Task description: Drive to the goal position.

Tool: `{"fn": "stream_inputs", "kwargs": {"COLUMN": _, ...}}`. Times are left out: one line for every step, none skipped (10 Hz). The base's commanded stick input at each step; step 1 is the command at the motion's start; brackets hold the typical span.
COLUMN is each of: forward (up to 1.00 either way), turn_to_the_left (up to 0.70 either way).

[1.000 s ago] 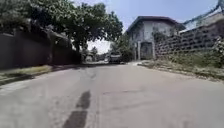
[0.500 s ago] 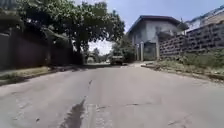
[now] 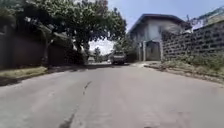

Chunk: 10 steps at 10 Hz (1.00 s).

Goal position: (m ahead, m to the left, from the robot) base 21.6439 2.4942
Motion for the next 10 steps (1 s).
{"fn": "stream_inputs", "kwargs": {"forward": 1.0, "turn_to_the_left": -0.01}}
{"fn": "stream_inputs", "kwargs": {"forward": 1.0, "turn_to_the_left": 0.0}}
{"fn": "stream_inputs", "kwargs": {"forward": 1.0, "turn_to_the_left": 0.0}}
{"fn": "stream_inputs", "kwargs": {"forward": 1.0, "turn_to_the_left": 0.0}}
{"fn": "stream_inputs", "kwargs": {"forward": 1.0, "turn_to_the_left": 0.0}}
{"fn": "stream_inputs", "kwargs": {"forward": 1.0, "turn_to_the_left": 0.0}}
{"fn": "stream_inputs", "kwargs": {"forward": 1.0, "turn_to_the_left": 0.0}}
{"fn": "stream_inputs", "kwargs": {"forward": 1.0, "turn_to_the_left": 0.0}}
{"fn": "stream_inputs", "kwargs": {"forward": 1.0, "turn_to_the_left": 0.0}}
{"fn": "stream_inputs", "kwargs": {"forward": 1.0, "turn_to_the_left": 0.0}}
